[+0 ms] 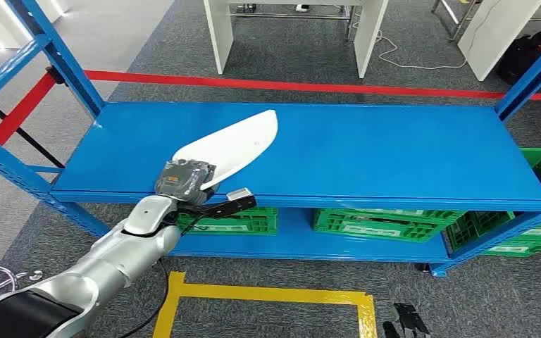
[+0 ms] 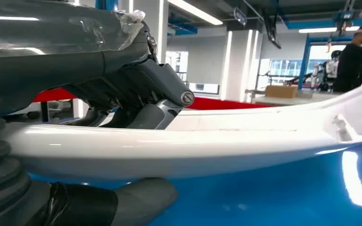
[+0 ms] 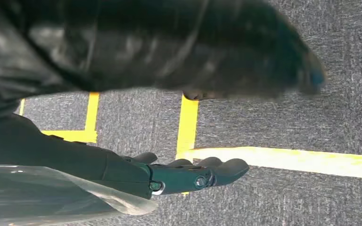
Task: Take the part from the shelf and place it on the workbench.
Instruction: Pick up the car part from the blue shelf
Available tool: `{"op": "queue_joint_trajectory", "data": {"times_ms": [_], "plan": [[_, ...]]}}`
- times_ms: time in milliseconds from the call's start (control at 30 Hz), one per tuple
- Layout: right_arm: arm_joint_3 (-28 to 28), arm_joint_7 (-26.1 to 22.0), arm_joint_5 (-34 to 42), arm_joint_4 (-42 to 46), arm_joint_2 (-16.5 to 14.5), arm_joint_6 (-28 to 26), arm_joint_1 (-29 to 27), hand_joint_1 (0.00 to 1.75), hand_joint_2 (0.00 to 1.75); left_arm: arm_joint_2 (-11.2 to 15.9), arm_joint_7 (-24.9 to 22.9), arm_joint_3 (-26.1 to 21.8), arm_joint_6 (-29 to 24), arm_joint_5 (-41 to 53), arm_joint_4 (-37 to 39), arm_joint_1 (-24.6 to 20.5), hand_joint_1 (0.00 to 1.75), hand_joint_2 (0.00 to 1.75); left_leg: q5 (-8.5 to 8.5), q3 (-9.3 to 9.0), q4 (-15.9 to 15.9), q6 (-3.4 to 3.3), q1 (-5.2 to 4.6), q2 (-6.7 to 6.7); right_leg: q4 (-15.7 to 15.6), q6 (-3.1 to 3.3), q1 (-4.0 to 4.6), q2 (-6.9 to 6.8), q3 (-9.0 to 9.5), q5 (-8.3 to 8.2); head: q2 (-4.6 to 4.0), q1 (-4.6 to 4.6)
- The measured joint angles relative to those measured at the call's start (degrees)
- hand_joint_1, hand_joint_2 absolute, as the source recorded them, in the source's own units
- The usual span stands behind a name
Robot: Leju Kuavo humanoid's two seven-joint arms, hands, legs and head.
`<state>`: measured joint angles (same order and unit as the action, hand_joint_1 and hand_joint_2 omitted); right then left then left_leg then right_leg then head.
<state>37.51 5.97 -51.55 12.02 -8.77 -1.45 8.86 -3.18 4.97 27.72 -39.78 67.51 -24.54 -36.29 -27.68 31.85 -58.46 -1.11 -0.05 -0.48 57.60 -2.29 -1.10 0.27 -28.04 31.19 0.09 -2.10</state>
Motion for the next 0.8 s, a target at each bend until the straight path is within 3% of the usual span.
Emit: {"op": "queue_joint_trajectory", "data": {"times_ms": [367, 633, 800], "plan": [[-0.39, 0.00, 0.45, 0.02, 0.00, 0.01, 0.02, 0.00, 0.00, -0.36, 2.23, -5.91, 0.00, 4.57, -4.00, 0.03, 1.75, 1.75, 0.00, 0.00, 0.00, 0.00, 0.00, 0.00, 0.00, 0.00, 0.00, -0.01, 0.00, 0.00, 0.00, 0.01], [-0.47, 0.00, 0.50, 0.02, 0.00, 0.01, 0.02, 0.00, 0.00, -0.55, 2.41, -7.44, 0.00, 4.86, -5.26, 0.09, 1.75, 1.75, 0.00, 0.01, 0.00, 0.00, 0.00, 0.00, 0.00, 0.00, 0.00, -0.01, 0.00, 0.00, -0.01, 0.01], [-0.53, 0.00, 0.91, 0.02, 0.00, -0.12, 0.00, 0.00, 0.00, -0.72, 4.07, -9.49, 0.00, 10.27, -9.87, 1.18, 1.75, 1.75, 0.00, 0.01, 0.00, 0.00, 0.00, 0.00, 0.00, 0.00, 0.00, 0.01, -0.02, 0.00, 0.00, 0.00]]}}
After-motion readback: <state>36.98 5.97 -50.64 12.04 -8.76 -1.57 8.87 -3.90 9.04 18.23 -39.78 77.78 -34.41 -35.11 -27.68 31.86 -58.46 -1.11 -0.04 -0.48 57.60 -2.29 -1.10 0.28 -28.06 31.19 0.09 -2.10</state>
